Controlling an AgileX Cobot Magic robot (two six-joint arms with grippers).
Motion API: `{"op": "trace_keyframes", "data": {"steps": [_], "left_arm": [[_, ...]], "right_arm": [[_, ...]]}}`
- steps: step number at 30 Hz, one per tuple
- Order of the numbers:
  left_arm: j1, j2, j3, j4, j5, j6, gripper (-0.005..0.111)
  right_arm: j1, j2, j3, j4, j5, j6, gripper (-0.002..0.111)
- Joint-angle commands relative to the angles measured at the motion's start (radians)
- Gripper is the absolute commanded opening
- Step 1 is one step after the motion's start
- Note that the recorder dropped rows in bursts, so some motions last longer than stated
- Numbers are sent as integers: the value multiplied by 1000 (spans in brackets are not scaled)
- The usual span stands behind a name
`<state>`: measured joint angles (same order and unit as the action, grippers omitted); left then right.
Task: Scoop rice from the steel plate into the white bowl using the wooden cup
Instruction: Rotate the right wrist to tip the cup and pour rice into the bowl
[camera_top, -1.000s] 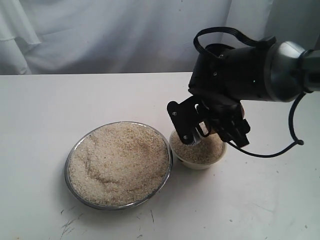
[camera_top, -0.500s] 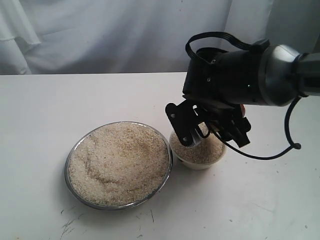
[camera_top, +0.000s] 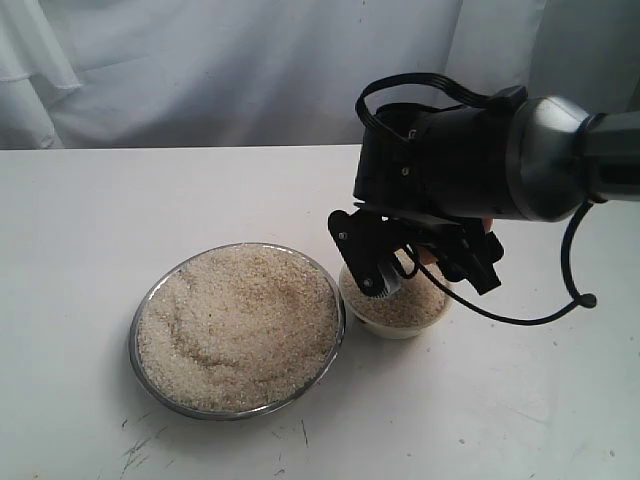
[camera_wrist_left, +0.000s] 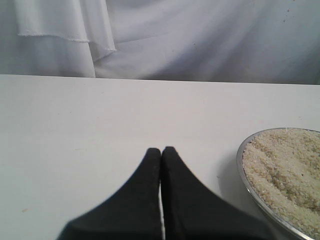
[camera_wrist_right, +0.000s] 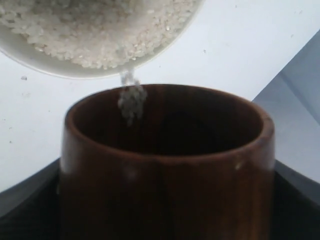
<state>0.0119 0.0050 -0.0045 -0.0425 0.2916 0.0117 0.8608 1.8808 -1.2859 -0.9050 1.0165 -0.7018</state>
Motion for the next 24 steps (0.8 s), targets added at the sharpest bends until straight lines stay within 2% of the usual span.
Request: {"op": "trace_keyframes", "data": {"steps": [1, 15, 24], "left_arm": [[-2, -5, 5, -1, -6, -3, 0], [-2, -5, 5, -1, -6, -3, 0], [-2, -5, 5, -1, -6, -1, 0]], "right_arm": [[6, -2, 3, -60, 26, 44, 0], [45, -2, 24, -114, 72, 46, 0], [52, 2, 74, -160, 65, 128, 0]]}}
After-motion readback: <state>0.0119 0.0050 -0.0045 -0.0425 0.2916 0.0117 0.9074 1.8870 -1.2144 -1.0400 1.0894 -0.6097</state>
